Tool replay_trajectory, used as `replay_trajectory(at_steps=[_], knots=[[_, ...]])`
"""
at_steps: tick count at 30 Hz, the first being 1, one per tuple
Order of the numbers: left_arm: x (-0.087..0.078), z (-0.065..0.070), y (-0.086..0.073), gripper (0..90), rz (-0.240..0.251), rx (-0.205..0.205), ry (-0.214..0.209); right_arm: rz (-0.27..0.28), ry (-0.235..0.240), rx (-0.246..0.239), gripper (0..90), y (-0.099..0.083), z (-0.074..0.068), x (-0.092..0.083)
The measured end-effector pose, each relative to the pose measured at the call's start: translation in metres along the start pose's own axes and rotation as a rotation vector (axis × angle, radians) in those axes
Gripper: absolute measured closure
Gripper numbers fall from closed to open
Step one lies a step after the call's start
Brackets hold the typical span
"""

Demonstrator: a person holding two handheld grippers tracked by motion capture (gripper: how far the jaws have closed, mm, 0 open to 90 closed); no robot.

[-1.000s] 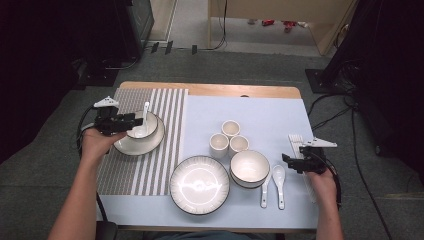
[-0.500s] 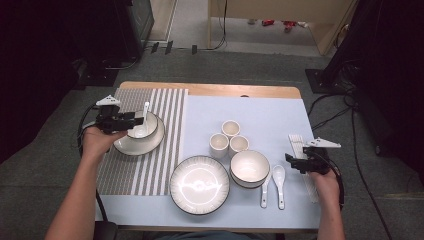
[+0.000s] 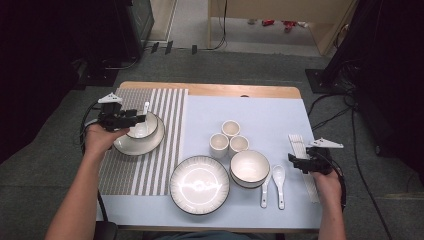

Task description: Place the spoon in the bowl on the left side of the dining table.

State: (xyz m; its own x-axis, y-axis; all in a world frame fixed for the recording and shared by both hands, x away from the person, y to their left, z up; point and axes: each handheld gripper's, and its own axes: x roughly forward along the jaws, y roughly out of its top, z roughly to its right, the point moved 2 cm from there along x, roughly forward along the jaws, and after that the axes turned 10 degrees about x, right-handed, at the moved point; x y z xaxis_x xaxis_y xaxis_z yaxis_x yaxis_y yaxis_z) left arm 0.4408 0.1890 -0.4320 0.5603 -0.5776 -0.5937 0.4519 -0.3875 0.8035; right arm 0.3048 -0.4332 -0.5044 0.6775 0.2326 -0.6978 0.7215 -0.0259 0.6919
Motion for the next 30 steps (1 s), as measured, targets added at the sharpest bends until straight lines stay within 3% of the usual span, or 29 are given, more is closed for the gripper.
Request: replay_trajectory(at_steps=[11,21,30], knots=[[0.002,-0.001,0.006,47.4,-0.003,0.003,0.006,-0.029,-0.022,0.002,18.8,-0.003,0.004,0.006],[0.007,0.0,0.014,46.8,-0.007,0.016,0.001,0.008,-0.019,-0.017,15.0,-0.008,0.002,0.008],[0.01,0.001,0.02,45.9,-0.012,0.028,0.0,0.01,-0.018,-0.017,14.7,-0.009,0.002,0.008]])
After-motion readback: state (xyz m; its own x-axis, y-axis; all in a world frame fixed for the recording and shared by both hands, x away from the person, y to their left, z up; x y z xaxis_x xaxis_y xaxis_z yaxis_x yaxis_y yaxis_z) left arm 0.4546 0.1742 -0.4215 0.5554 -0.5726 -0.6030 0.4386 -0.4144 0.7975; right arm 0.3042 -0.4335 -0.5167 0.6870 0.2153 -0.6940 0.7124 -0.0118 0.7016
